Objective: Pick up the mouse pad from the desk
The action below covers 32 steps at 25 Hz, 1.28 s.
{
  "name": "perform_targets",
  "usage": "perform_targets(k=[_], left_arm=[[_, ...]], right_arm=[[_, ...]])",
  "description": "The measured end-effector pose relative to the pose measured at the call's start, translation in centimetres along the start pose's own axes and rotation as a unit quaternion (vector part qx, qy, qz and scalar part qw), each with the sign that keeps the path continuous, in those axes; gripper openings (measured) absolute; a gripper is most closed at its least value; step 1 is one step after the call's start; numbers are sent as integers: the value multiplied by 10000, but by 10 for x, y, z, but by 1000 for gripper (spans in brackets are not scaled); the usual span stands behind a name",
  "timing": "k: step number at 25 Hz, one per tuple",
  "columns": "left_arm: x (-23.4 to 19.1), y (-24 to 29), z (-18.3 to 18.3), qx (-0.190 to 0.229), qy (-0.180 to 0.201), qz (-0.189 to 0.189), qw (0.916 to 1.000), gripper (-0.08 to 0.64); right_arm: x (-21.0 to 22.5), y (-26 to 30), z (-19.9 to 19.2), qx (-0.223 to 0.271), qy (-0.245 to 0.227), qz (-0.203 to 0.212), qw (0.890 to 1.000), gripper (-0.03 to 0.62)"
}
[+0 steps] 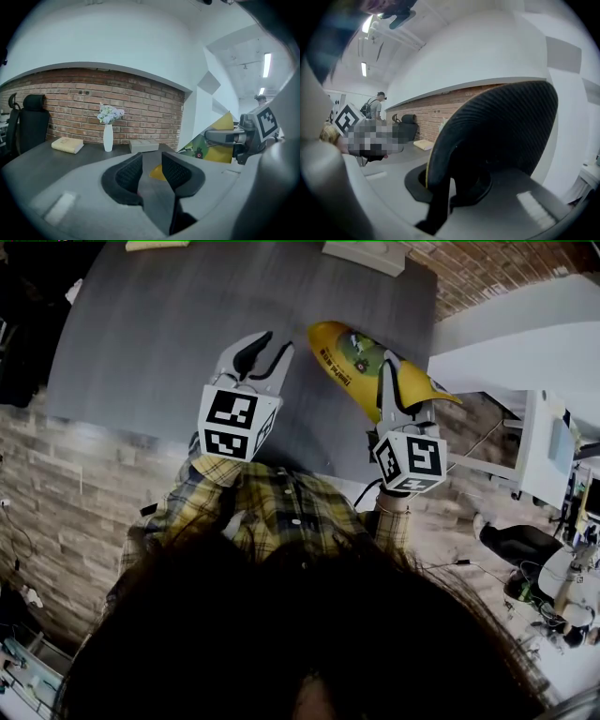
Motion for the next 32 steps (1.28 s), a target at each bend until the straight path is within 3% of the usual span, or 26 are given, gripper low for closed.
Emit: perform_targets(k=[9, 32], left_arm=[[9, -15, -2, 10, 178, 165, 9997, -3], [13, -22, -7, -8, 336, 227, 9992, -5]], right_arm=[[2, -19, -4, 31, -40, -89, 9999, 12], [6, -30, -13, 83, 191, -120, 9997, 12]])
Point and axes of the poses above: the fingertips, and each gripper's own axes: y forward along the fingers, x to its right, z out of its top, the point moved 6 cm from there along -y, backward along the fingers, and after that the axes turned 7 degrees about -z, right-handed, at the moved point
